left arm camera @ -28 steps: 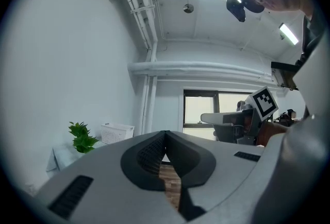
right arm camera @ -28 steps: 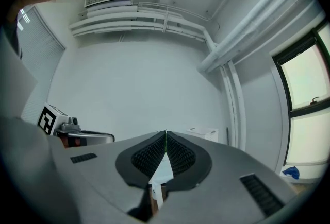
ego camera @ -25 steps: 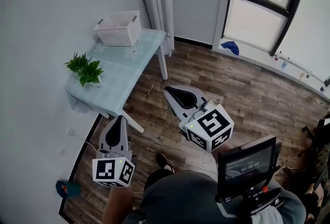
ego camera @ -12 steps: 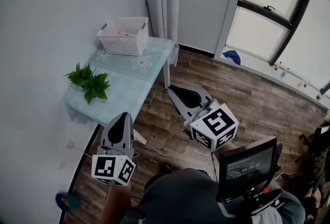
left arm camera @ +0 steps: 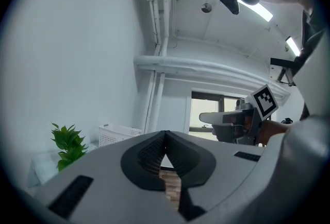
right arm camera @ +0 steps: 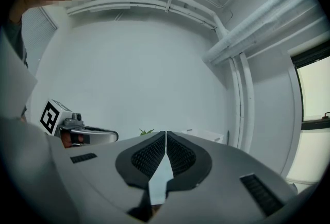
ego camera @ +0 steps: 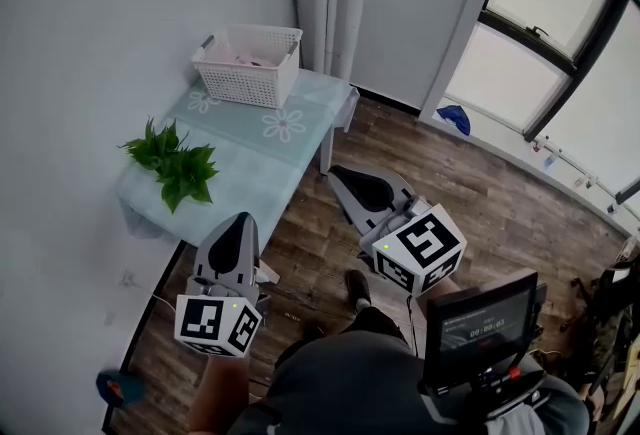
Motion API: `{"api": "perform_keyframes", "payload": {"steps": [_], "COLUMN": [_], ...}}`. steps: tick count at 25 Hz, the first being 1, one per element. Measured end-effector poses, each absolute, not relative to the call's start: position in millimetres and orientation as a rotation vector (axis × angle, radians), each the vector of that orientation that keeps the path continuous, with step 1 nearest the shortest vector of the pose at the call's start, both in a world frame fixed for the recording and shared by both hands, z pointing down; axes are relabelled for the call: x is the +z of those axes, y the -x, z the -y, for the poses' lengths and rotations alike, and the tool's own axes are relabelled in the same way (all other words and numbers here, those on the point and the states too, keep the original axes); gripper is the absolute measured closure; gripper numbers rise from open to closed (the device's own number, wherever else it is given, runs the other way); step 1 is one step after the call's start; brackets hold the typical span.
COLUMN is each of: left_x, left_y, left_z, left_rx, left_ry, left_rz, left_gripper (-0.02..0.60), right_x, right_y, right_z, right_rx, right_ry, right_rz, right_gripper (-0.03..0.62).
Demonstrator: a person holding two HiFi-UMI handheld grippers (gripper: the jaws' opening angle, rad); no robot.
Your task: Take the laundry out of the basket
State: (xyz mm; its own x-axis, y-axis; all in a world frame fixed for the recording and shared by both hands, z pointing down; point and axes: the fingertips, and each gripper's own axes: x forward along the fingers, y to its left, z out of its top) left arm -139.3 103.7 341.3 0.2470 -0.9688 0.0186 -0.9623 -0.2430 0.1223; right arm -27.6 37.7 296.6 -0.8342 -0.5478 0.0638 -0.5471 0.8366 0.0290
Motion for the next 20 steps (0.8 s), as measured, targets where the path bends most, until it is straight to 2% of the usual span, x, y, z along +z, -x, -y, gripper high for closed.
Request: {"api": "perform_keyframes", "payload": {"steps": [20], "left_x": [340], "left_y": [150], "left_z": [84], "left_rx": [-0.062], "left_ry": [-2.138], "left_rz": [2.116], "left_gripper": [0.580], "right_x": [288], "right_y": [37], "right_z": [177], "right_rx": [-0.002], "right_ry": [-0.624], "right_rz": [3.082], "right_gripper": [0.576]}}
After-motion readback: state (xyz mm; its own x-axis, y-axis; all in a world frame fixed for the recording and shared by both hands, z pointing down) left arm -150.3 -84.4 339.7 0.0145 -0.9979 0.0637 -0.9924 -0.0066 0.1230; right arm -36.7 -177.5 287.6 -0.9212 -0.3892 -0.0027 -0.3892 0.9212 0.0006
